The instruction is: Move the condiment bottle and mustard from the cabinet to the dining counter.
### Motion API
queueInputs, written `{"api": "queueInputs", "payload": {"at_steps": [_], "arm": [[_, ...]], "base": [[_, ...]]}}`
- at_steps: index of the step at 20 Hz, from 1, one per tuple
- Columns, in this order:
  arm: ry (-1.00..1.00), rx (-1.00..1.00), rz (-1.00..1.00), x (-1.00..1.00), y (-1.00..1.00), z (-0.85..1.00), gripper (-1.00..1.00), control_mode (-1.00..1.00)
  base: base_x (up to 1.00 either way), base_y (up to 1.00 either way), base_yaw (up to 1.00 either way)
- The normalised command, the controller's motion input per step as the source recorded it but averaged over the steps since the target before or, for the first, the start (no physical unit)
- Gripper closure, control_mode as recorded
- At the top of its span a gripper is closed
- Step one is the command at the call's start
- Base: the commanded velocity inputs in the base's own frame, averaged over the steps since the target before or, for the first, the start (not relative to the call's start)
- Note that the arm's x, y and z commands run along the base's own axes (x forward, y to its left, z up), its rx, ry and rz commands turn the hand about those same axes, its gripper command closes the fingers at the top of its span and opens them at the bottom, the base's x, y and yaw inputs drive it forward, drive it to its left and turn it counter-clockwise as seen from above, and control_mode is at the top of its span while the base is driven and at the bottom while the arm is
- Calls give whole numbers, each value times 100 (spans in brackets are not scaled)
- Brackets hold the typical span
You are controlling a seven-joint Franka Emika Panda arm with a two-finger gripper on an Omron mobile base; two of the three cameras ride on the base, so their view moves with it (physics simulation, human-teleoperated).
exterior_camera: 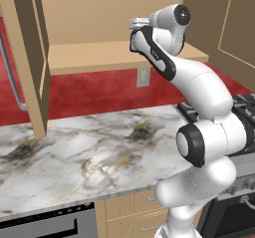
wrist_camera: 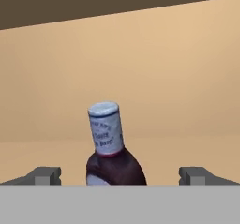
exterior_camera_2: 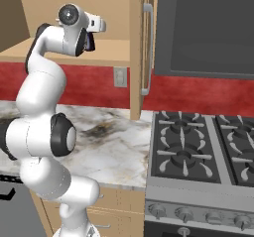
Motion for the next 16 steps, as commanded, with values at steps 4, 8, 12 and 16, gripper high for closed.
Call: {"api": "queueInputs", "payload": {"at_steps": [4, 8, 12, 16], "arm": [[0, 0, 0, 13, 0, 0, -100, -100], [0, 0, 0, 7, 8, 0, -100, -100], [0, 0, 0, 10, 8, -1, -100, -100], [0, 0, 0, 17, 8, -3, -100, -100]], "base": [[0, 0, 0], [0, 0, 0], [0, 0, 0], [0, 0, 0]]}}
